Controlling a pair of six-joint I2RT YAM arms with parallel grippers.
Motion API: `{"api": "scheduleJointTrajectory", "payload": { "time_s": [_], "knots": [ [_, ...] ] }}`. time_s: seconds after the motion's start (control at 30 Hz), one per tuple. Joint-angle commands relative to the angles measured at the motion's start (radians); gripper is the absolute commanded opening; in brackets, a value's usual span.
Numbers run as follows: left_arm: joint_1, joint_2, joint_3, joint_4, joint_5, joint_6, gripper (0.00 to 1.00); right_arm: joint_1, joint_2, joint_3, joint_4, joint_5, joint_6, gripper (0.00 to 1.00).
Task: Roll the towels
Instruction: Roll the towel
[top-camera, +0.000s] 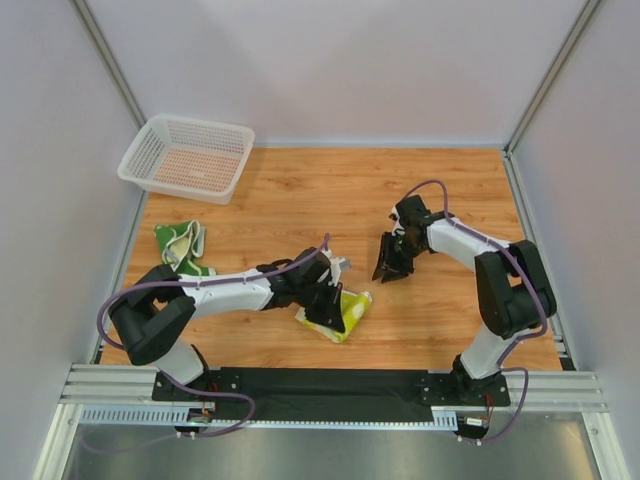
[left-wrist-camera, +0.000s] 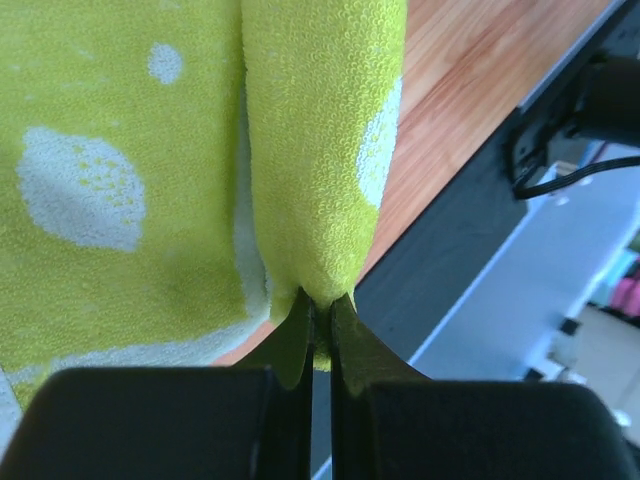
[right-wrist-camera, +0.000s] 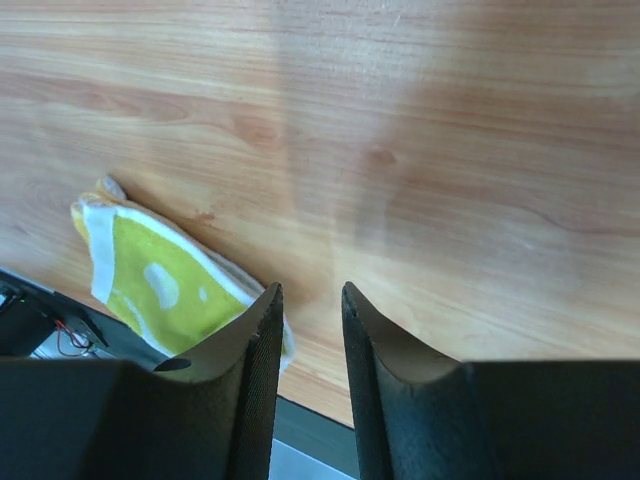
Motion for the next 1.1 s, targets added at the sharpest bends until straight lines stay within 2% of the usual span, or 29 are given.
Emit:
{"api": "scheduleJointTrajectory", "payload": {
  "time_s": [0.0, 0.23, 0.3, 0.43, 0.5, 0.7, 0.83, 1.07],
  "knots": [
    [0.055, -0.035, -0.031, 0.084, 0.125, -0.114, 0.00, -0.016, -0.106, -0.026, 0.046, -0.007, 0.028, 0.32],
    [0.104, 0.018, -0.048, 0.071, 0.181, -0.176, 0.00, -0.018, -0.218, -0.132, 0.169, -0.156, 0.068, 0.35],
    [0.112, 0.040, -0.066, 0.126, 0.211, -0.206, 0.00, -0.016, -0.254, -0.178, 0.218, -0.211, 0.079, 0.36],
    [0.138, 0.074, -0.153, 0.296, 0.275, -0.327, 0.00, -0.015, -0.315, -0.270, 0.318, -0.273, 0.102, 0.47],
    [0.145, 0.095, -0.182, 0.371, 0.287, -0.358, 0.00, -0.015, -0.336, -0.313, 0.333, -0.275, 0.099, 0.52],
    [0.158, 0.137, -0.193, 0.374, 0.286, -0.371, 0.00, 0.011, -0.361, -0.373, 0.338, -0.225, 0.074, 0.59],
    [0.173, 0.155, -0.206, 0.383, 0.294, -0.387, 0.00, 0.082, -0.358, -0.381, 0.352, -0.160, 0.075, 0.61],
    [0.190, 0.170, -0.218, 0.393, 0.309, -0.392, 0.00, 0.130, -0.312, -0.390, 0.421, -0.158, 0.094, 0.63]
  ]
}}
